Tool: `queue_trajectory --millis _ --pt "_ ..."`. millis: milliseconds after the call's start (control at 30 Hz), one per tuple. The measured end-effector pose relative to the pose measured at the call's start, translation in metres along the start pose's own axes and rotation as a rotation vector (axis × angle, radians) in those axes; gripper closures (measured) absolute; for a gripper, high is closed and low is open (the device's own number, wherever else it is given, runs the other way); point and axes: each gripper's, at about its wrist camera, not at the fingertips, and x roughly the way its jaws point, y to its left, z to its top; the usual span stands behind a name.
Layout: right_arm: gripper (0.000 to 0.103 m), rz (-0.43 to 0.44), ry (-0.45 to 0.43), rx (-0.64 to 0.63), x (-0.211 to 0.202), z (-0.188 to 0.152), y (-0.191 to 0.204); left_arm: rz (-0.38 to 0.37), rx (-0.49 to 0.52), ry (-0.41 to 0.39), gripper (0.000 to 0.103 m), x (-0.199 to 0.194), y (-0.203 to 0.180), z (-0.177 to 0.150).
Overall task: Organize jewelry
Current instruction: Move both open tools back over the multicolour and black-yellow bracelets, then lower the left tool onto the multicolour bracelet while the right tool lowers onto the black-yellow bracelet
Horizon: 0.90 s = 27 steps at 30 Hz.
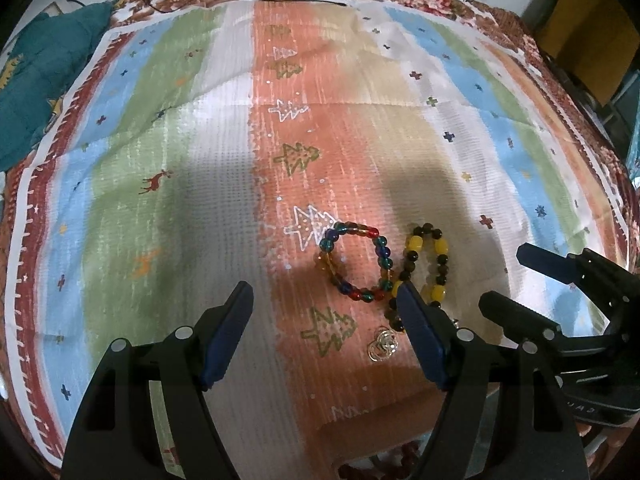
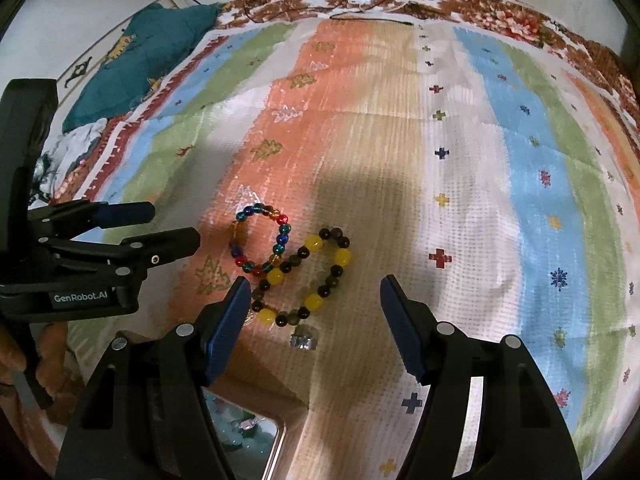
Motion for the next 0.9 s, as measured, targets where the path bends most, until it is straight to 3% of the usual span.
queue_trajectory --millis 900 --pt "0.036 -0.058 0.132 0.016 0.051 0.006 -0.007 0.034 0.028 0.122 0.029 0.052 0.002 0.019"
